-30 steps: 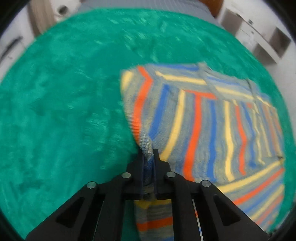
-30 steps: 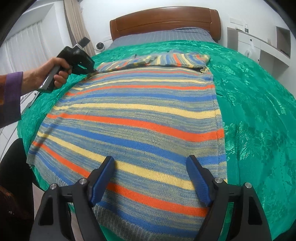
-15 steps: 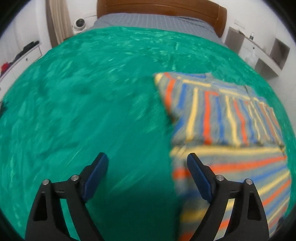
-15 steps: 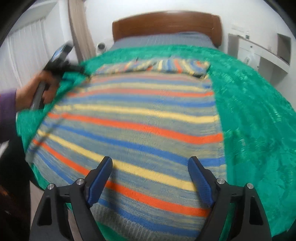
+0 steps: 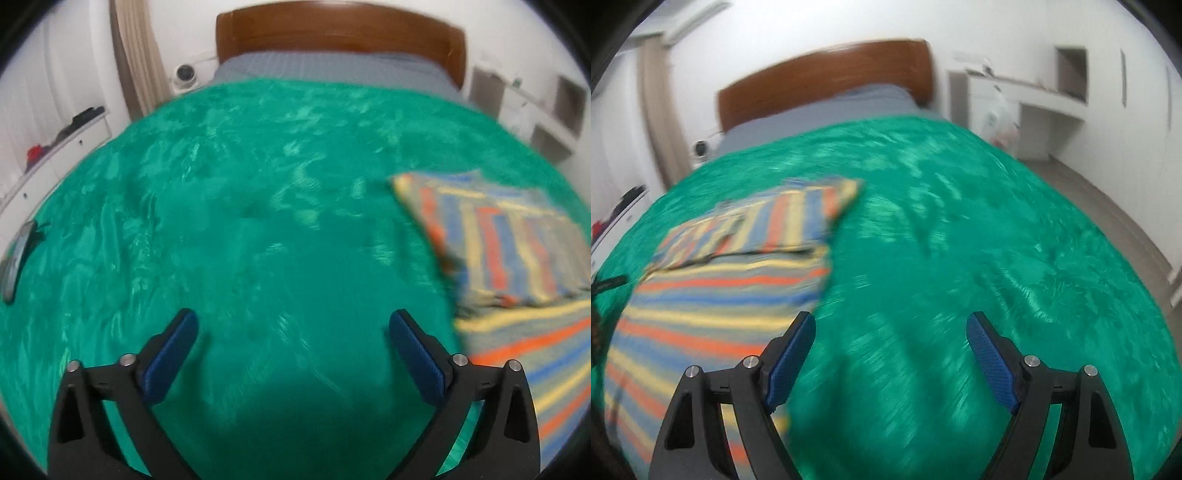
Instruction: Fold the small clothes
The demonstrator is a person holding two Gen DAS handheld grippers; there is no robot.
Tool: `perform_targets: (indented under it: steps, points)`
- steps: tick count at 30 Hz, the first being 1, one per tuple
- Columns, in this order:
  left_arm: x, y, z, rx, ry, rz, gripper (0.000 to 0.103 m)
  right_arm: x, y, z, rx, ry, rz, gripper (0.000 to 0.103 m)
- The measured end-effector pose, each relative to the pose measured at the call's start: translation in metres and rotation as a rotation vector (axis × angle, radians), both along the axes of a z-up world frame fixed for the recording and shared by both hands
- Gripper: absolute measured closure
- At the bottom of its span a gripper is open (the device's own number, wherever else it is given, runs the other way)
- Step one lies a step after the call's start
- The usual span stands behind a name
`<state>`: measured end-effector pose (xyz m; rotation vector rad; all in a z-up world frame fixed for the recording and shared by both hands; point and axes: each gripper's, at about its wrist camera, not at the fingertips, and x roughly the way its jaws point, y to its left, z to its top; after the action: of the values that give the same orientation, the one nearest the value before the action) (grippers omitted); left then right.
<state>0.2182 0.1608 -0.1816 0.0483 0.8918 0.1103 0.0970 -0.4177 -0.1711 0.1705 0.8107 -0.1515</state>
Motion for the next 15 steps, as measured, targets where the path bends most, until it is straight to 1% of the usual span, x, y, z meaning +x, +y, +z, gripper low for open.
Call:
perform_targets:
  steps: [1, 2, 3, 4, 5, 6, 8, 9, 12, 15]
  points:
    - [0.006, 0.001, -0.011, 0.035, 0.045, 0.003, 0.0, 0.008, -0.008, -0.008, 0.012, 0.02, -0.024, 0.02]
    - [0.01, 0.003, -0.024, 0.025, 0.064, -0.013, 0.0, 0.016, -0.017, -0.02, 0.032, 0.053, -0.042, 0.02]
    - [0.006, 0.008, -0.026, -0.007, 0.03, -0.01, 0.0, 0.022, -0.026, -0.037, 0.07, 0.101, -0.061, 0.019]
    - [0.002, 0.011, -0.024, -0.025, 0.007, -0.005, 0.0, 0.022, -0.03, -0.045, 0.103, 0.103, -0.066, 0.016]
    - [0.0, 0.013, -0.024, -0.038, -0.002, -0.004, 0.0, 0.02, -0.034, -0.046, 0.121, 0.064, -0.062, 0.015]
    - [0.0, 0.015, -0.025, -0.048, 0.001, -0.006, 0.0, 0.019, -0.034, -0.046, 0.128, 0.055, -0.055, 0.014]
    - [0.004, 0.018, -0.028, -0.069, 0.019, -0.007, 0.0, 0.019, -0.033, -0.046, 0.121, 0.052, -0.047, 0.012]
    - [0.004, 0.018, -0.027, -0.072, 0.016, -0.006, 0.0, 0.019, -0.033, -0.046, 0.124, 0.048, -0.038, 0.011]
    - [0.002, 0.016, -0.026, -0.063, 0.015, -0.006, 0.0, 0.017, -0.034, -0.047, 0.131, 0.037, -0.035, 0.009]
    - [0.0, 0.016, -0.025, -0.066, 0.015, -0.006, 0.0, 0.015, -0.029, -0.048, 0.107, 0.036, -0.037, 0.009]
